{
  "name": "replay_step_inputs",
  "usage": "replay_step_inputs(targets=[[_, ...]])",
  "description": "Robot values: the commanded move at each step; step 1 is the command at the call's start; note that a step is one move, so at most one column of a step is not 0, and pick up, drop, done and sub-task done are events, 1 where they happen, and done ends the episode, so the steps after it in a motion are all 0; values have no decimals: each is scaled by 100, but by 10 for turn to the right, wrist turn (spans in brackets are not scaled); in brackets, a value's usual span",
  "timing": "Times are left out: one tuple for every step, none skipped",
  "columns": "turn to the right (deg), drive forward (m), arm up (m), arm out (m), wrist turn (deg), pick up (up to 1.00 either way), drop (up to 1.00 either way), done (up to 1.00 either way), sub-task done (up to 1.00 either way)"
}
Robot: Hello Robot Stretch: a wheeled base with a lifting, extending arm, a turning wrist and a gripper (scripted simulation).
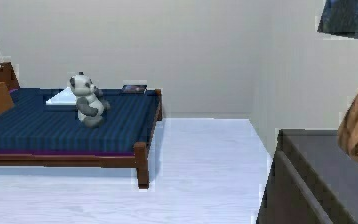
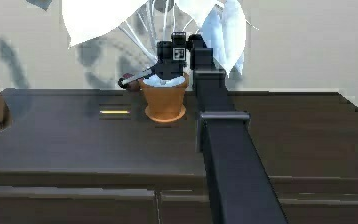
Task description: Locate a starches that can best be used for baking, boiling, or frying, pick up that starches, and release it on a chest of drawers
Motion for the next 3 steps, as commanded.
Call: replay_step_inputs(targets=[[0, 0, 0, 0, 330, 0, 0, 0, 0], [0, 0, -12, 0, 0, 0, 0, 0, 0], [0, 0, 0, 0, 0, 0, 100, 0, 0]])
